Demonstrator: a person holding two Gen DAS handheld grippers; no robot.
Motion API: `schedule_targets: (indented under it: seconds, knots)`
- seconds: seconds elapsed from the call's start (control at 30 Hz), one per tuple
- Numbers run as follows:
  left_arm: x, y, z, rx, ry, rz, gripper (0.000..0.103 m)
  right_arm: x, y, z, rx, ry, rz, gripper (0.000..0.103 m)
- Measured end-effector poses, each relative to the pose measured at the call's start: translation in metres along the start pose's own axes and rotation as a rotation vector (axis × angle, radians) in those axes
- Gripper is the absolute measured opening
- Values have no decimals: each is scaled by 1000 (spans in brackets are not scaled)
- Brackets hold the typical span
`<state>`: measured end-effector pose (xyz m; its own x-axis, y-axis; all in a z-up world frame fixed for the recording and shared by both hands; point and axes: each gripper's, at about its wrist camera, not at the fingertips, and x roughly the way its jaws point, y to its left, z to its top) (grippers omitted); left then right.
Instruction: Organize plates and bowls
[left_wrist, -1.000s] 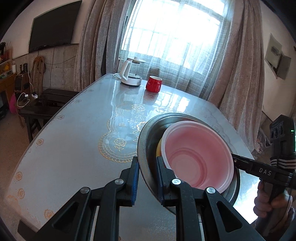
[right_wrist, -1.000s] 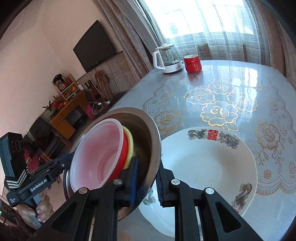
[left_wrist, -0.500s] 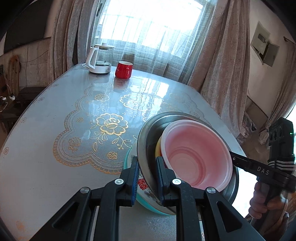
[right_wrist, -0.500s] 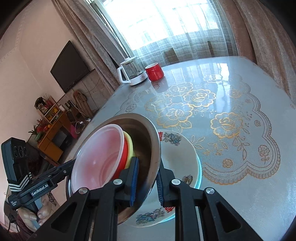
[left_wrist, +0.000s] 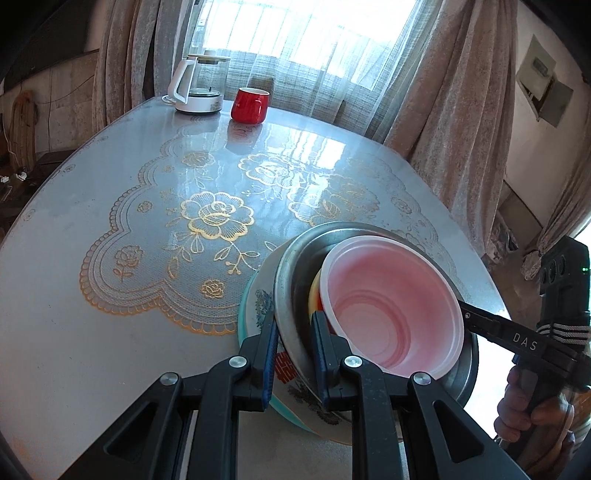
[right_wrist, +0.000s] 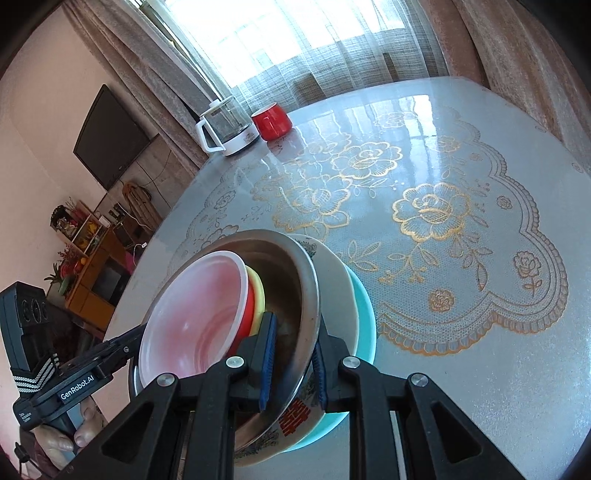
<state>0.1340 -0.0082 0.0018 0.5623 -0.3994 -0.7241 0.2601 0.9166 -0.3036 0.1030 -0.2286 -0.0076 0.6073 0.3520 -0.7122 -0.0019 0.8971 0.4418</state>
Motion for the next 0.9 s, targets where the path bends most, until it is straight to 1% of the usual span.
schedule_targets:
  seconds: [0.17,0.3,0.37,0.53,0.67,0.73,0.77,0.9]
  knots:
    - [2,0,-2,2,0,10,19,3,2,-1,-9,7,-9,19]
    - [4,0,-3,-8,5,6,19,4,-5,-1,24,12,15,19]
    - [4,0,-4,-8,5,7,19,2,-5,-1,29,8,14,19]
    - [0,-2,-6,-2,4,7,20,-4,-7,-2,44,6,16,24]
    - [-1,-7,-7,17,-8,41,21,-8,-7,-4,43,-10,21,24]
    - [-1,-9,-8,30,-19,65,22,-9,-5,-5,31,-22,7,24]
    - [-2,-10,-9,34,-27,70,22,-8,-4,-5,22,-23,-2,20]
    - [-3,-13,-9,50,-44,101,22,-7,1,-7,-2,-30,-19,17]
